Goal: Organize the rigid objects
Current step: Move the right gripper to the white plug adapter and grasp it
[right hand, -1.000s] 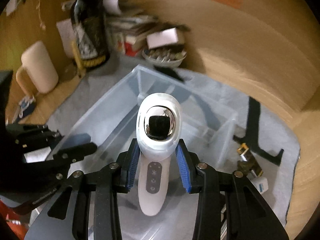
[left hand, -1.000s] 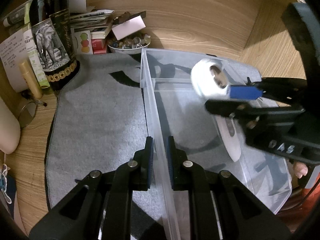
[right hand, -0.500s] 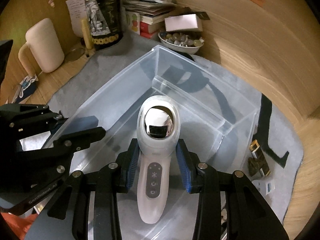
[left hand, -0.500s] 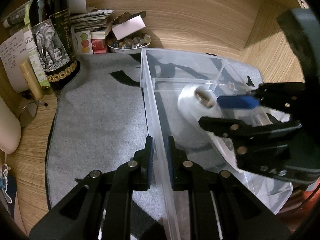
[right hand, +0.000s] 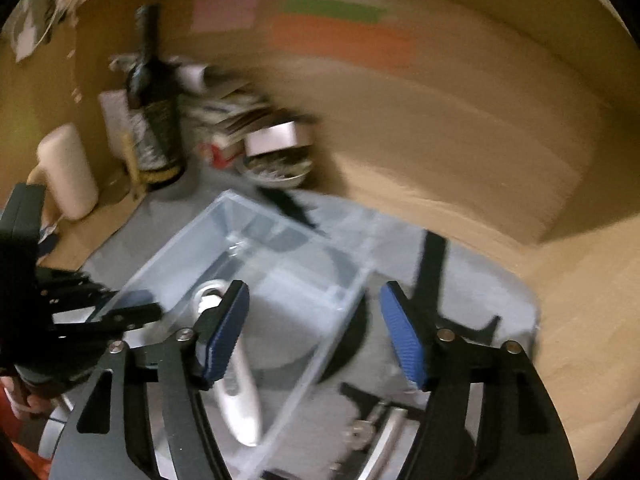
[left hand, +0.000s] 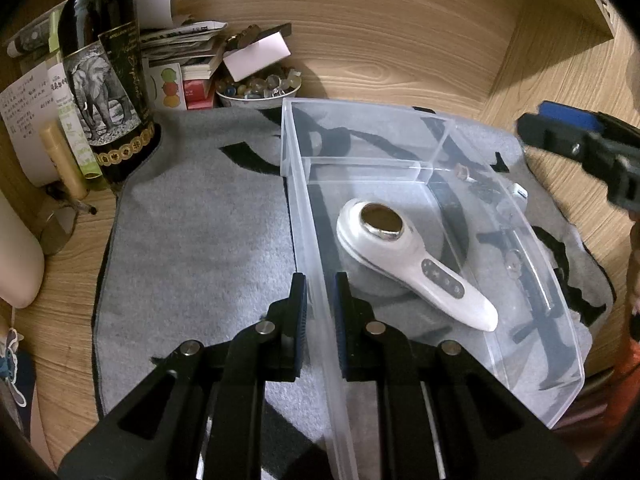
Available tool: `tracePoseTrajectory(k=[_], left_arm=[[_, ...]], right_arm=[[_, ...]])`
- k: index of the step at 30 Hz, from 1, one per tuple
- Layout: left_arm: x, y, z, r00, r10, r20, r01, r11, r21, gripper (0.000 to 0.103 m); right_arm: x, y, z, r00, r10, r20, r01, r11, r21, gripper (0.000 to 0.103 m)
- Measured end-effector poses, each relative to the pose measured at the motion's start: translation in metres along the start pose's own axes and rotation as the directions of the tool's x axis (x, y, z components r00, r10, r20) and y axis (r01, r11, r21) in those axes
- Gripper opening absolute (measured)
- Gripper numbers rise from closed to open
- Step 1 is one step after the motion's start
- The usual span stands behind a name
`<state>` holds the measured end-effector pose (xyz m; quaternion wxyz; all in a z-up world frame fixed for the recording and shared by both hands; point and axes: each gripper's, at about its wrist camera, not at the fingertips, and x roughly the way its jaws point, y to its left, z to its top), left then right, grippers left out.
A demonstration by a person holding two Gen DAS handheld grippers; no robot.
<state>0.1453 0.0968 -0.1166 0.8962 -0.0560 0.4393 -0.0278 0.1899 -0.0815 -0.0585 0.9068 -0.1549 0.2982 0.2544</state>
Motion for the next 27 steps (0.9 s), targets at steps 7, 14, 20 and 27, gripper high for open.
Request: tracePoseTrajectory(k=[7, 14, 20, 27], left_arm=[[0.0, 0.0, 0.001, 1.0, 0.002, -0.002, -0.002, 1.0, 0.001, 0.013], [0.001, 0.0, 0.002, 1.0, 0.004, -0.006, -0.004, 1.0, 0.005, 0.013], [0.002, -0.002, 0.002, 1.0, 0.015, -0.007, -0.015, 1.0, 0.01, 0.013], [0.004, -0.003, 0.001, 1.0, 0.023, -0.015, -0.023, 1.0, 0.005, 0.013]], right_arm=[[0.007, -0.055, -0.015, 0.995, -0.09, -0.044, 0.095, 0.987, 0.132, 0.067], [0.042, -0.091, -0.046, 0.979, -0.106, -0.174, 0.144, 0.963, 0.229, 0.067], [0.067, -0.102, -0.068, 0.967, -0.065, -0.246, 0.132, 0.955, 0.265, 0.067], [0.074, -0.108, -0.078, 0.967, -0.03, -0.254, 0.105, 0.952, 0.287, 0.048]])
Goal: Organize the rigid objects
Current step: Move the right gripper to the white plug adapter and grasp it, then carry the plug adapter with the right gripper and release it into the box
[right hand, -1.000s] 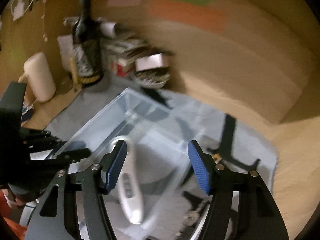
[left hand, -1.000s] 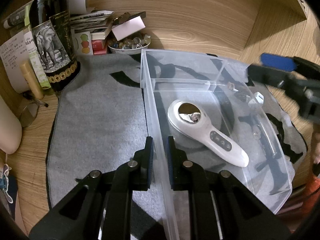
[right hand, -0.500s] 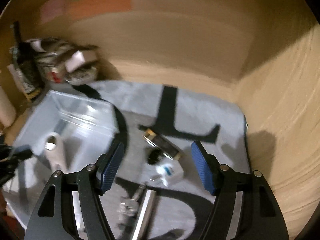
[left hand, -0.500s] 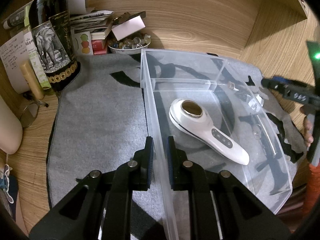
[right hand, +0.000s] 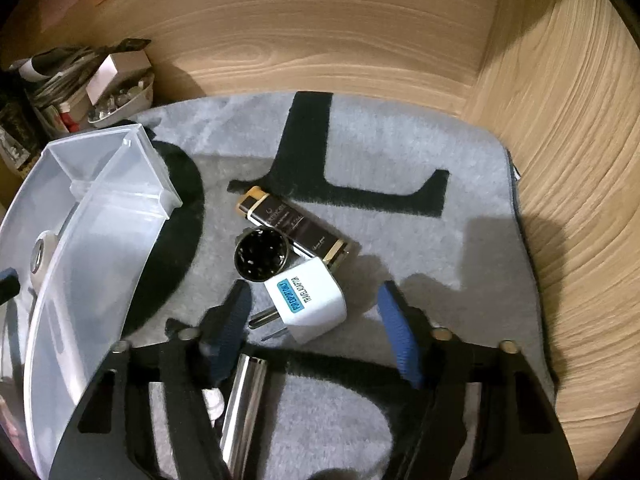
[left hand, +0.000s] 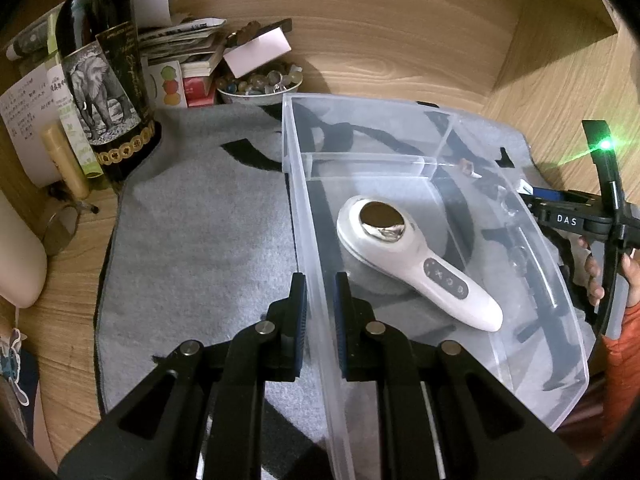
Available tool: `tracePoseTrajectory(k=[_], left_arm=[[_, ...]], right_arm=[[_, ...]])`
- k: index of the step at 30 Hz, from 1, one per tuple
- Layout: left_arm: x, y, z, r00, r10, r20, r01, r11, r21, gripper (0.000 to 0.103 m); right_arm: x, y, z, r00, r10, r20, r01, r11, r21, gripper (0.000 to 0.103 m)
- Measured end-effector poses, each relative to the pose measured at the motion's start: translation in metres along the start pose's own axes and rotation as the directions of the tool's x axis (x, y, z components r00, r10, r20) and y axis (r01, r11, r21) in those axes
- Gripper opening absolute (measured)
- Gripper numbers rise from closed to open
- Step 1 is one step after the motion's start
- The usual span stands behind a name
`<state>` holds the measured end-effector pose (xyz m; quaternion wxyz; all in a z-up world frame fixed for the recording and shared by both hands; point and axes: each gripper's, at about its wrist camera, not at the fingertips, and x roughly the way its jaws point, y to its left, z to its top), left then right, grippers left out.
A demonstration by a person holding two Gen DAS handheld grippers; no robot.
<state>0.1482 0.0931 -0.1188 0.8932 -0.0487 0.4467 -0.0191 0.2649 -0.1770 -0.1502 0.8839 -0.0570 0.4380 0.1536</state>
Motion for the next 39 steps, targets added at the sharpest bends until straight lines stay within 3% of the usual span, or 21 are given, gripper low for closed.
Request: tracePoseTrajectory(k=[2, 5, 10, 21, 30, 39], left_arm=[[0.0, 0.0, 0.0, 1.0, 0.001, -0.001, -0.001, 1.0, -0.001, 0.013], [0.0, 0.0, 0.0, 1.0, 0.002, -0.001, -0.002, 1.0, -0.002, 0.013], [0.0, 0.0, 0.0, 1.0, 0.001, -0.001, -0.001, 1.0, -0.002, 0.013], [-0.001, -0.001, 0.0, 1.0, -0.001, 0.001, 0.001, 1.0, -0.003, 0.013], [-0.001, -0.001, 0.0, 1.0, -0.003, 0.002, 0.003, 1.0, -0.004, 0.013], [-0.003, -0.001, 0.001, 1.0, -0.004, 0.012, 0.004, 1.0, 0.003, 0.013]], right_arm=[[0.001, -0.001, 0.0, 1.0, 0.018, -0.005, -0.018, 1.0, -0.003, 0.039], [0.0, -0.001, 0.0, 1.0, 0.018, 0.007, -0.018, 1.0, -0.01, 0.039], [-0.01, 0.004, -0.001, 0.999, 0.015, 0.032, -0.014, 0.999, -0.033, 0.026], [-0.052, 0.025, 0.008, 0.991, 0.038, 0.128, -0.025, 0.995, -0.101, 0.026], [-0.094, 0.06, 0.025, 0.961, 0.113, 0.251, -0.067, 0.98, -0.185, 0.026], [-0.097, 0.105, 0.031, 0.946, 0.197, 0.258, -0.117, 0.948, -0.295, 0.026]])
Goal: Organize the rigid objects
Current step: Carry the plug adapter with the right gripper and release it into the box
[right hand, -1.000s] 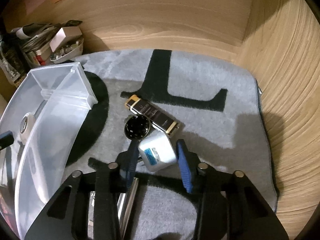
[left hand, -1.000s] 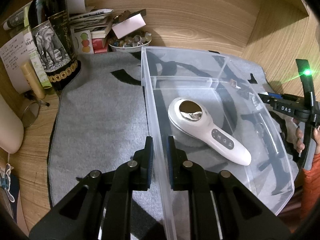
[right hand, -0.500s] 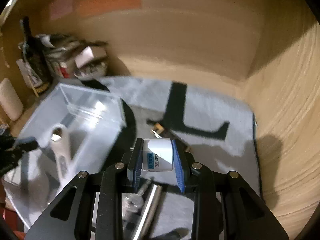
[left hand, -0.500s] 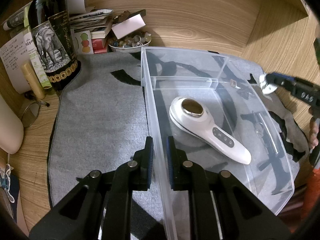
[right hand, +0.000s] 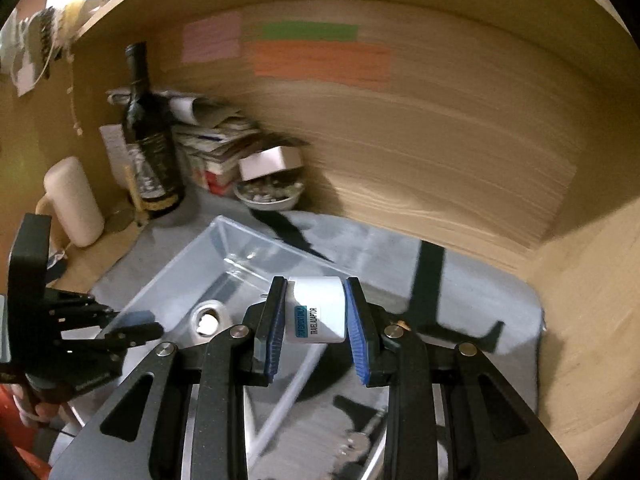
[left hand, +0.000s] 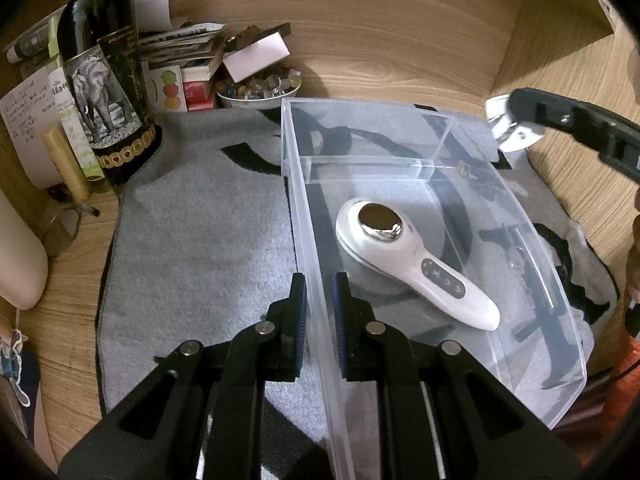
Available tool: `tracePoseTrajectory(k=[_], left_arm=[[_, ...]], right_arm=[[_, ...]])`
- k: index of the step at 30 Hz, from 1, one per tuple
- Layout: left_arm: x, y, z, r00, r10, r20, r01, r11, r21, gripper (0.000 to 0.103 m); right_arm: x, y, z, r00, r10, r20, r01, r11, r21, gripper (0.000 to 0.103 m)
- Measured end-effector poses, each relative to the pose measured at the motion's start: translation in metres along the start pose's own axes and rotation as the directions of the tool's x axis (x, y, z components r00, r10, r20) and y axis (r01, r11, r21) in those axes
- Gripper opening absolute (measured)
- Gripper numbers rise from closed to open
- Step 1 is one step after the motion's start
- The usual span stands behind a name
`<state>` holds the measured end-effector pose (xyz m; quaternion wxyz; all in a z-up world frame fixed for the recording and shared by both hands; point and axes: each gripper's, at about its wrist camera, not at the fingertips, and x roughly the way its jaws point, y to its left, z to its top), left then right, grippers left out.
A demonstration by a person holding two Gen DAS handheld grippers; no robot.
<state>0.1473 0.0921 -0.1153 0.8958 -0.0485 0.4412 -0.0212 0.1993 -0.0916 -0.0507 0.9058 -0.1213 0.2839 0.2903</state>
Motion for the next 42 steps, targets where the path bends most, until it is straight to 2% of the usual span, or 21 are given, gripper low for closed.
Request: tracePoseTrajectory(k=[6, 14, 26, 31, 35, 37, 42], left_arm=[[-0.001, -0.001, -0.001, 1.0, 0.001, 0.002, -0.001, 1.0, 0.001, 0.013], [0.0, -0.001, -0.001, 1.0, 0.001, 0.003, -0.001, 1.0, -0.001, 0.013], [-0.001, 0.0, -0.001, 1.0, -0.001, 0.002, 0.001, 1.0, 0.0, 0.013], [-0.001, 0.0, -0.001, 1.0, -0.001, 0.002, 0.001, 1.0, -0.001, 0.013], [-0.001, 0.0, -0.001, 1.0, -0.004, 0.004, 0.004, 1.0, 0.003, 0.013], [-0.001, 0.0, -0.001, 1.0, -0.005, 0.004, 0.005, 1.0, 0.005, 0.013], [-0.001, 0.0, -0.001, 1.0, -0.006, 0.005, 0.006, 1.0, 0.004, 0.013]], right_arm=[[0.027, 0.019, -0.001, 0.998, 0.029, -0.063, -0.031, 0.999, -0.032, 0.026], [0.06, 0.027, -0.011, 0.986, 0.028, -0.164, -0.038, 0.997, -0.061, 0.026], [0.082, 0.041, -0.017, 0.963, 0.031, -0.267, -0.064, 0.991, -0.114, 0.026], [0.078, 0.041, -0.016, 0.964, 0.035, -0.263, -0.066, 0.992, -0.109, 0.028], [0.07, 0.039, -0.014, 0.97, 0.042, -0.24, -0.067, 0.993, -0.099, 0.04], [0.063, 0.037, -0.012, 0.975, 0.036, -0.219, -0.059, 0.993, -0.1, 0.042], [0.037, 0.029, -0.007, 0.989, 0.0, -0.146, -0.015, 0.995, -0.101, 0.055]])
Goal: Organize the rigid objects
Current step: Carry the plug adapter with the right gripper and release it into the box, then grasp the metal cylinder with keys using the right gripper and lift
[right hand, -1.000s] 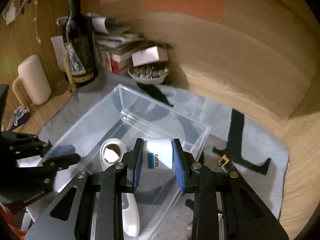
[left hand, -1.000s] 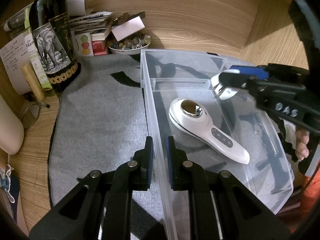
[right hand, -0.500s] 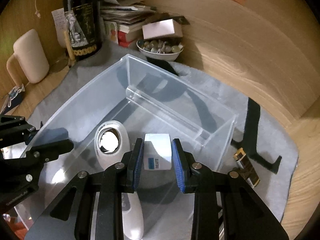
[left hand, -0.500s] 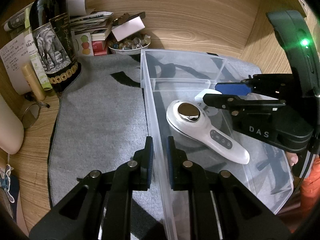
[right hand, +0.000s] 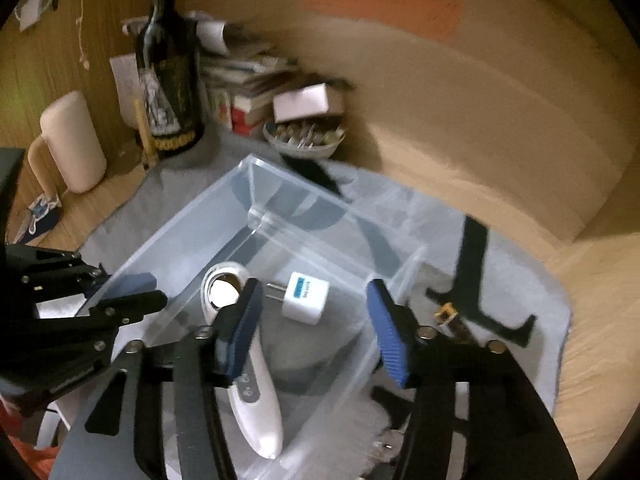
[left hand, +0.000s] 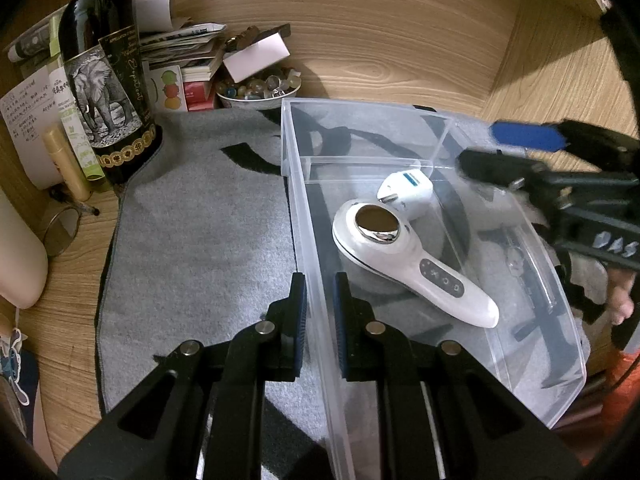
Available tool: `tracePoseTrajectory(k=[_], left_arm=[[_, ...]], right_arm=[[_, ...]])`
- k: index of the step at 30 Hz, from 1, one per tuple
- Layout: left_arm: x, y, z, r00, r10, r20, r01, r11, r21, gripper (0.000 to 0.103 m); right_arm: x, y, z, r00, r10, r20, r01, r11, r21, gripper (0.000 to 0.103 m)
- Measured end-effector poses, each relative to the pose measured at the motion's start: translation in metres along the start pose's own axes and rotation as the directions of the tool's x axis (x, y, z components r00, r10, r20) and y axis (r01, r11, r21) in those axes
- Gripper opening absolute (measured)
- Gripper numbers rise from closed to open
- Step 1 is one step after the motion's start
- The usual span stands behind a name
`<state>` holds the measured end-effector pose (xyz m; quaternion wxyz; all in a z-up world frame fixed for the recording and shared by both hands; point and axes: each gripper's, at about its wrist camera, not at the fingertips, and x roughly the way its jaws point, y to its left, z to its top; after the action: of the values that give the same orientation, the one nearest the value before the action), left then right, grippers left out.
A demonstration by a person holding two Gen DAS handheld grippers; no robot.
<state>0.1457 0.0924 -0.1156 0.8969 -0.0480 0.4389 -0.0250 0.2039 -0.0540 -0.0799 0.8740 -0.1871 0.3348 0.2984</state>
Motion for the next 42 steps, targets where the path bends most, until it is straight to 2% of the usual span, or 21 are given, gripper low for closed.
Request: tracePoseTrajectory(k=[6, 12, 18, 28, 35, 40, 42], left_arm=[[0.0, 0.0, 0.0, 1.0, 0.0, 0.0, 0.0, 1.0, 0.001, 0.013], [-0.001, 0.0, 0.0, 1.0, -0.002, 0.001, 0.002, 1.0, 0.0, 0.013], [-0.001, 0.0, 0.0, 1.0, -0.002, 0.001, 0.002, 1.0, 0.0, 0.013], [-0.001, 0.0, 0.0, 1.0, 0.0, 0.002, 0.0, 1.0, 0.002, 0.013], [-0.001, 0.0, 0.0, 1.0, 0.001, 0.001, -0.001, 1.0, 0.002, 0.013], [-0.001, 0.0, 0.0, 1.0, 0.005, 0.002, -0.005, 1.0, 0.003, 0.013], [-0.001, -0.001, 0.0, 1.0, 0.009, 0.003, -0.009, 1.0, 0.006, 0.013]], right_arm=[[-0.039, -0.018, -0.006, 0.993, -0.084, 0.083, 0.082, 0.996, 0.031, 0.055], [-0.06, -0.042, -0.024, 0.983, -0.154, 0.1, 0.145, 0.985, 0.091, 0.056], [-0.054, -0.062, -0.06, 0.981, -0.192, 0.015, 0.187, 0.969, 0.163, 0.056], [-0.016, -0.077, -0.118, 0.974, -0.171, -0.149, 0.201, 0.956, 0.214, 0.055], [-0.008, -0.081, -0.13, 0.976, -0.123, -0.177, 0.164, 0.956, 0.241, 0.028], [-0.002, -0.084, -0.135, 0.981, -0.09, -0.174, 0.136, 0.953, 0.272, 0.025], [-0.003, -0.086, -0.136, 0.985, -0.078, -0.154, 0.121, 0.949, 0.292, 0.015]])
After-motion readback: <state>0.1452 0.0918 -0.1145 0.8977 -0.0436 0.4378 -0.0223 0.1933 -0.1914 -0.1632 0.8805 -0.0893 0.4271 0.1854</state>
